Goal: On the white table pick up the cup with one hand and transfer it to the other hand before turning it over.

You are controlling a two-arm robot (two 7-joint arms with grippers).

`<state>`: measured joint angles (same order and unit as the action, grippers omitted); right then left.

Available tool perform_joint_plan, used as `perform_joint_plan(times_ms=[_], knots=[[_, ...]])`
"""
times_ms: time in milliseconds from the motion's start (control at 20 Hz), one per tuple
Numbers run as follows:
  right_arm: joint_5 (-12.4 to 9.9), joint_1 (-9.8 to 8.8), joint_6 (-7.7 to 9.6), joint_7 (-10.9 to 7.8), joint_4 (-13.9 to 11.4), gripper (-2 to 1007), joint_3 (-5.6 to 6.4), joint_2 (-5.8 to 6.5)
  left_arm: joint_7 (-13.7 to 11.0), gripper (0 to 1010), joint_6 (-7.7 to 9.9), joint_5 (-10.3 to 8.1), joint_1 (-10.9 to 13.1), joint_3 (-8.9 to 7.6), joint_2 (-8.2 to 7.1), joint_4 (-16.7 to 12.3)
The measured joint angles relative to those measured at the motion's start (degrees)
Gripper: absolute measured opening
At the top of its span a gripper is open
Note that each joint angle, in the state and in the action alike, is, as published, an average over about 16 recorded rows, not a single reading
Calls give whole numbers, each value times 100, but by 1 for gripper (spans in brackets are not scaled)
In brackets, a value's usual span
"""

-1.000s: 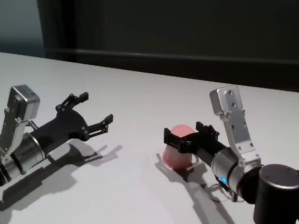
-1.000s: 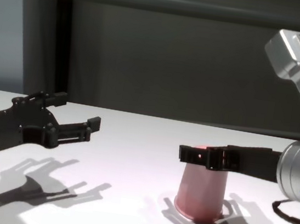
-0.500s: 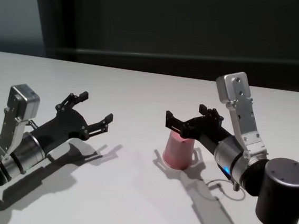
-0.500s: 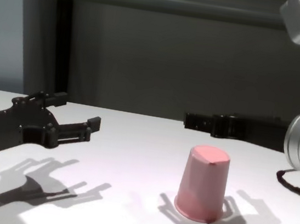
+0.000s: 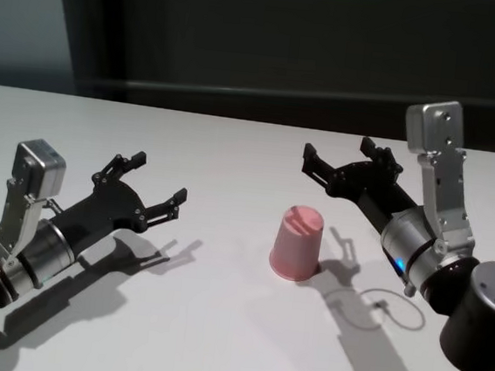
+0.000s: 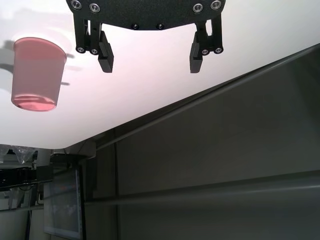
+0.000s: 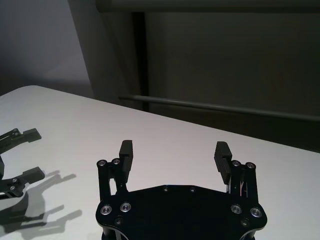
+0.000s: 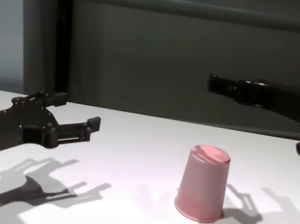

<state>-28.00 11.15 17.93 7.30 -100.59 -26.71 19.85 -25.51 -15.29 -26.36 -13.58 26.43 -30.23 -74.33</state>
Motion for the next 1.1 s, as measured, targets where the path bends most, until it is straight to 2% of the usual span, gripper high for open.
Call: perform_joint_plan(times_ms=[300, 600, 850, 1100], knots=[[31, -190, -312, 32, 102, 1000, 347, 23, 0, 1003, 0, 0, 0, 0, 0, 0], [19, -389, -406, 76, 220, 1000, 627, 48, 0, 1003, 0, 0, 0, 0, 0, 0], [-3, -500, -399, 93, 275, 1000, 750, 53, 0, 1003, 0, 0, 0, 0, 0, 0], [-17, -546, -385, 98, 302, 1000, 788, 48, 0, 1003, 0, 0, 0, 0, 0, 0]])
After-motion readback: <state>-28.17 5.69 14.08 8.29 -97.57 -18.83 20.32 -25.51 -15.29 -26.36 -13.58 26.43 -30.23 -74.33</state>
